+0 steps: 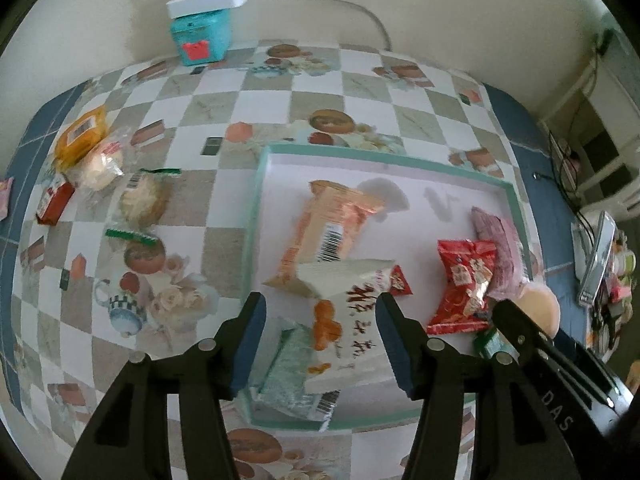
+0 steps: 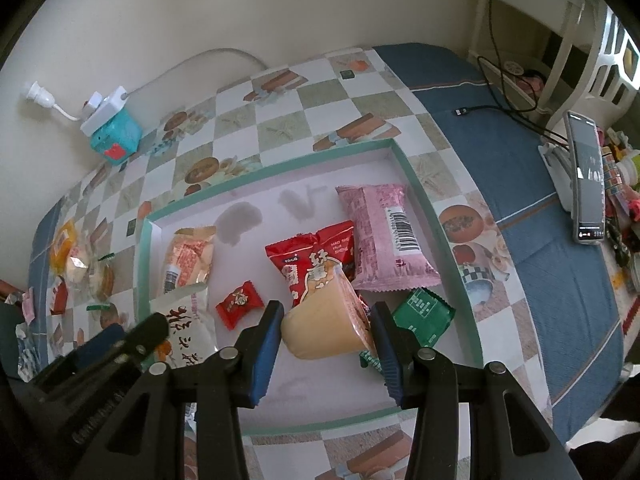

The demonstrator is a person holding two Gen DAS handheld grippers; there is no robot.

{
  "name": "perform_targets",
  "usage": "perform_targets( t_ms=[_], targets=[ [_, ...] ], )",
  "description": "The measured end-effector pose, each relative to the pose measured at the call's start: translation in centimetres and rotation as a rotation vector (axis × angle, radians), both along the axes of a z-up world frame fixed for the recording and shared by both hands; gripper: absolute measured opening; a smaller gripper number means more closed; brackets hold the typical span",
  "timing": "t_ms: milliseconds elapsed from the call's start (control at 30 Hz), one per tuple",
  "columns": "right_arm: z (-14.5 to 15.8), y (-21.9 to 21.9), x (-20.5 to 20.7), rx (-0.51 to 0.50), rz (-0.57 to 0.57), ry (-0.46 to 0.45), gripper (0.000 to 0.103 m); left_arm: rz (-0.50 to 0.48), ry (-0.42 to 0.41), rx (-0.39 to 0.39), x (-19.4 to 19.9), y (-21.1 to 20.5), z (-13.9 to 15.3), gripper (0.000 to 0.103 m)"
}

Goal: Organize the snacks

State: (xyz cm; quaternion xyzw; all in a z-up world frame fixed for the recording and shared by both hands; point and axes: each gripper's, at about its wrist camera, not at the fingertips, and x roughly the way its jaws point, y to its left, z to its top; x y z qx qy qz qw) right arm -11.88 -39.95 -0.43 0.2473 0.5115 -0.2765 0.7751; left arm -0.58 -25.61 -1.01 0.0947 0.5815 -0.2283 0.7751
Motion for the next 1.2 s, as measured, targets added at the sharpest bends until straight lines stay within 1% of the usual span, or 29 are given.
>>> perform_targets(
  t_ms=[33,67,100,133,167,200,267,333,400,433,500,533,667,800,1033,1100,1200],
  targets=[
    [0.0,0.1,0.1,-0.004,0.003,0.001,0.049,0.014,0.002,-0.002,0.3,0.4,0.1,0.071],
    [0.1,0.2,0.1,-0.007,0.006,0.001,0.049,0.026,0.003,-0.003,0.5,0.7,0.2,0.074],
    [0.2,0.3,0.2,-0.012,0.009,0.002,0.051,0.037,0.003,-0.005,0.7,1.0,0.2,0.074],
    [0.2,0.4,0.3,-0.018,0.008,0.005,0.055,0.051,0.006,-0.007,0.9,1.4,0.3,0.074],
    [0.3,0.4,0.4,-0.025,0.005,0.010,0.070,0.063,0.009,-0.010,1.1,1.7,0.4,0.074],
    [0.3,0.5,0.4,-0.033,0.004,0.016,0.078,0.077,0.012,-0.011,1.4,2.0,0.4,0.075],
    [0.2,0.7,0.6,-0.043,0.009,0.028,0.078,0.108,0.021,-0.015,1.8,2.9,0.4,0.082],
    [0.1,0.8,0.8,-0.048,0.015,0.038,0.080,0.140,0.026,-0.014,2.3,3.7,0.4,0.082],
    [0.0,1.0,0.9,-0.059,0.019,0.047,0.091,0.181,0.029,-0.007,2.8,4.7,0.3,0.083],
    [0.1,1.0,0.9,-0.064,0.021,0.047,0.094,0.196,0.031,-0.007,3.0,5.2,0.2,0.084],
    [0.1,1.2,1.0,-0.071,0.028,0.047,0.103,0.229,0.035,-0.010,3.5,6.1,0.1,0.094],
    [0.2,1.3,1.1,-0.075,0.031,0.047,0.103,0.255,0.036,-0.014,3.9,6.8,0.0,0.099],
    [0.1,1.6,1.4,-0.084,0.037,0.055,0.103,0.328,0.037,-0.021,4.9,8.8,0.0,0.099],
    [0.0,2.2,1.6,-0.089,0.047,0.065,0.103,0.391,0.062,-0.038,5.8,10.9,-0.2,0.099],
    [0.2,3.6,2.5,-0.115,0.078,0.084,0.103,0.462,0.082,-0.040,6.9,13.9,-0.5,0.099],
    [0.5,4.5,3.0,-0.127,0.094,0.081,0.103,0.484,0.073,-0.035,7.2,14.7,-0.2,0.099],
    [0.6,6.2,4.1,-0.124,0.135,0.066,0.103,0.519,0.037,-0.009,7.9,16.3,0.2,0.099]
  ],
)
